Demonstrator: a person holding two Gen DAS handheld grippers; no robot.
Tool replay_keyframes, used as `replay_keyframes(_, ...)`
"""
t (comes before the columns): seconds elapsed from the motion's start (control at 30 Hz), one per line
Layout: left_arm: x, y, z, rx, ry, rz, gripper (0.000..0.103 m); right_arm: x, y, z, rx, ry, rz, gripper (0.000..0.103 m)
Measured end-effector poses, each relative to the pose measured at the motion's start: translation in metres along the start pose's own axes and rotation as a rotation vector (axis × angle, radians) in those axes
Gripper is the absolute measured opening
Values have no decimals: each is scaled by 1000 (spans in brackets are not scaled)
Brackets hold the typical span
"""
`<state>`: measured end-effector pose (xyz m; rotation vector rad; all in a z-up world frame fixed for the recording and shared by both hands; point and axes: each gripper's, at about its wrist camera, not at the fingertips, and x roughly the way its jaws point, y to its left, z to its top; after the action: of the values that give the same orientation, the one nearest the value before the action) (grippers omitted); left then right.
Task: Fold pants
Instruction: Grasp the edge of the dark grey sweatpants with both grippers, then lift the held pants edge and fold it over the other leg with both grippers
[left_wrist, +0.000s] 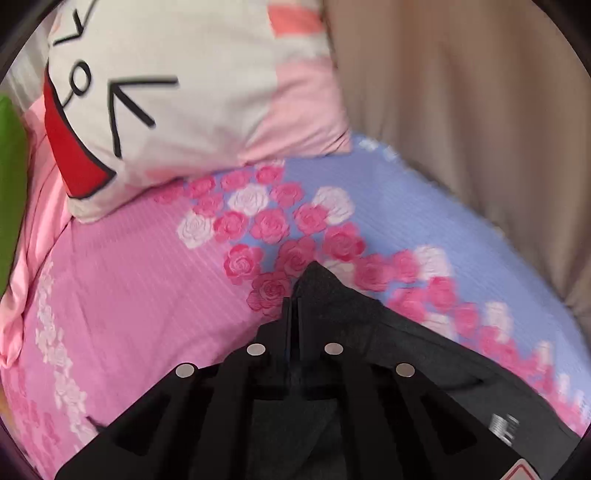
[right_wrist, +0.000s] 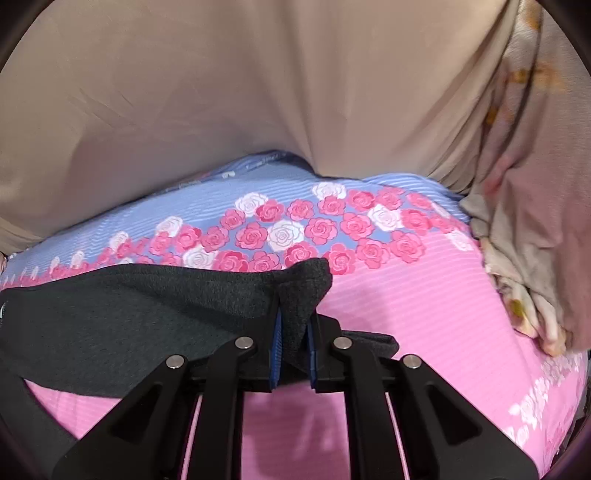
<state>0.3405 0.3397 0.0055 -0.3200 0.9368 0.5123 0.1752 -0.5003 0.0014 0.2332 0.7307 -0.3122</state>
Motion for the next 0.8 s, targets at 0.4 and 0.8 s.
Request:
replay_keyframes(0.4,-162,65,-64,16,-190,-194,0,-109,-15,-50,-3,-98,38,10)
replay_keyframes(0.8,-180,146,-189,-92,-85,-223,78,-153,-57,-158,71,-65,-77,46)
